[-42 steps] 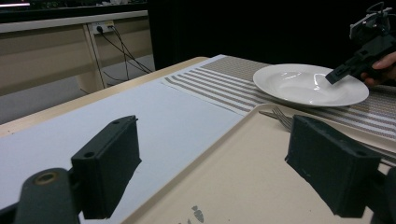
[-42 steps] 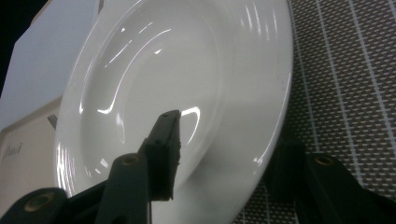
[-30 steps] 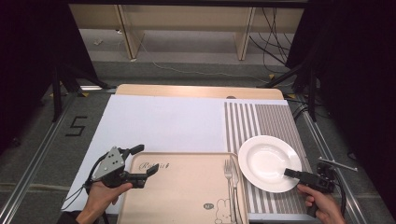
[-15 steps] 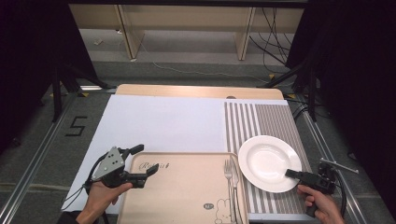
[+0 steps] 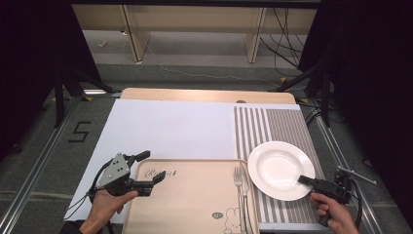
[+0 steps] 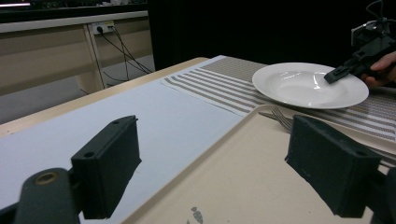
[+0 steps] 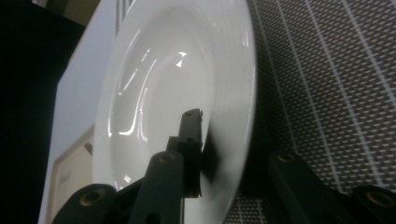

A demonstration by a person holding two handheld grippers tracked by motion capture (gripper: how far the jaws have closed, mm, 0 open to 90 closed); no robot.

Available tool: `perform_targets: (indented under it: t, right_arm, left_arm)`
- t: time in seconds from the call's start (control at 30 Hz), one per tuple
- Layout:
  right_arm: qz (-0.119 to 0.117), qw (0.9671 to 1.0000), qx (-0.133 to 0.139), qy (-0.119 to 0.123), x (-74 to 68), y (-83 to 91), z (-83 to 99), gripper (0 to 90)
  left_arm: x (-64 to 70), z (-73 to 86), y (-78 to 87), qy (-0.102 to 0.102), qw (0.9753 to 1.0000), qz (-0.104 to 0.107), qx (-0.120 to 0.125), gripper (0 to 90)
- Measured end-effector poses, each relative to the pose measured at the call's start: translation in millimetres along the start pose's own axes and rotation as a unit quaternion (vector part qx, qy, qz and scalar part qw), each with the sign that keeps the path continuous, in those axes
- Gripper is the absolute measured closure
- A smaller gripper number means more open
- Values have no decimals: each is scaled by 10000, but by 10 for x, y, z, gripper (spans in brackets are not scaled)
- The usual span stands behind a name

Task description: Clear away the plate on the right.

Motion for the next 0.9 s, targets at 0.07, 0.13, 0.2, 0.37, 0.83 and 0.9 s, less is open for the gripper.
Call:
perform_targets:
  t: [0.07,0.13,0.2,0.37,0.83,0.9]
  right_arm:
    - [-55,9998,100,-139,-15,2,-14,779]
    - [-225,9994,67,-257,-37,19,-9,795]
    - [-204,9985,234,-457,-48,9,-38,805]
    - [-198,9979,319,-521,-37,14,-35,815]
    - [-552,9914,475,-1083,-50,48,-25,806]
    - [-603,9915,570,-998,-34,50,-34,801]
  left_arm:
    - [0,1,0,6,10000,1,1,164]
    - [0,0,0,3,10000,2,1,163]
    - [2,-1,1,4,10000,-3,9,163]
    - [-1,1,-1,5,10000,-4,-1,164]
    - [-3,-10,5,9,10000,-11,29,167]
    - [3,-12,9,3,10000,0,29,169]
Point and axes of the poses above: each handheld gripper's, and its own axes: y roughly backward along the jaws, z roughly out of its underside, x roughly to its right, the point moved 9 cm from there along -y, roughly forward along the jaws
